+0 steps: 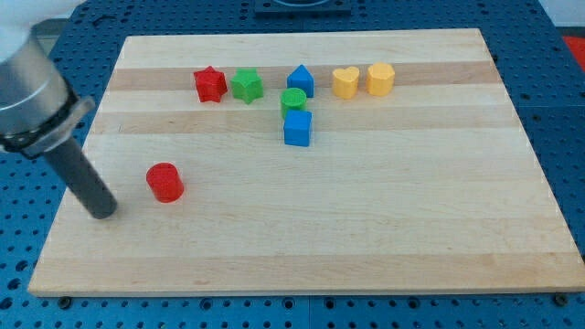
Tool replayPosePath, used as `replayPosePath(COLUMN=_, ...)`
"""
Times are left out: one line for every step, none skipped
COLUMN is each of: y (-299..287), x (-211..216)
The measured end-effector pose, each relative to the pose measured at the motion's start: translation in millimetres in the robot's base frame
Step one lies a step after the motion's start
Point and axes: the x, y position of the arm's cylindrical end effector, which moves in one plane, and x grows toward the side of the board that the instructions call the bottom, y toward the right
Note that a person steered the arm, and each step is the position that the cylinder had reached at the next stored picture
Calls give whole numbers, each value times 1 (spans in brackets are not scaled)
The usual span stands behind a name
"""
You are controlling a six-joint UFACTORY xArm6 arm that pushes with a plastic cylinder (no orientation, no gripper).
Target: Push the red circle closer to the blue cube
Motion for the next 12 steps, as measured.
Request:
replayPosePath(y=30, x=-9)
replayPosePath(y=45, x=-29)
replayPosePath(y=57, x=-35)
replayPosePath(y=39, x=-29)
replayPosePath(y=1, x=-32)
replayPosePath(y=-13, x=-56)
replayPosePath(y=-3, x=-73)
replayPosePath(y=26, x=-75)
replayPosePath(y=30, x=-74)
replayPosePath(y=22, x=-70)
replayPosePath(y=22, x=-59)
replayPosePath(y=32, x=-57)
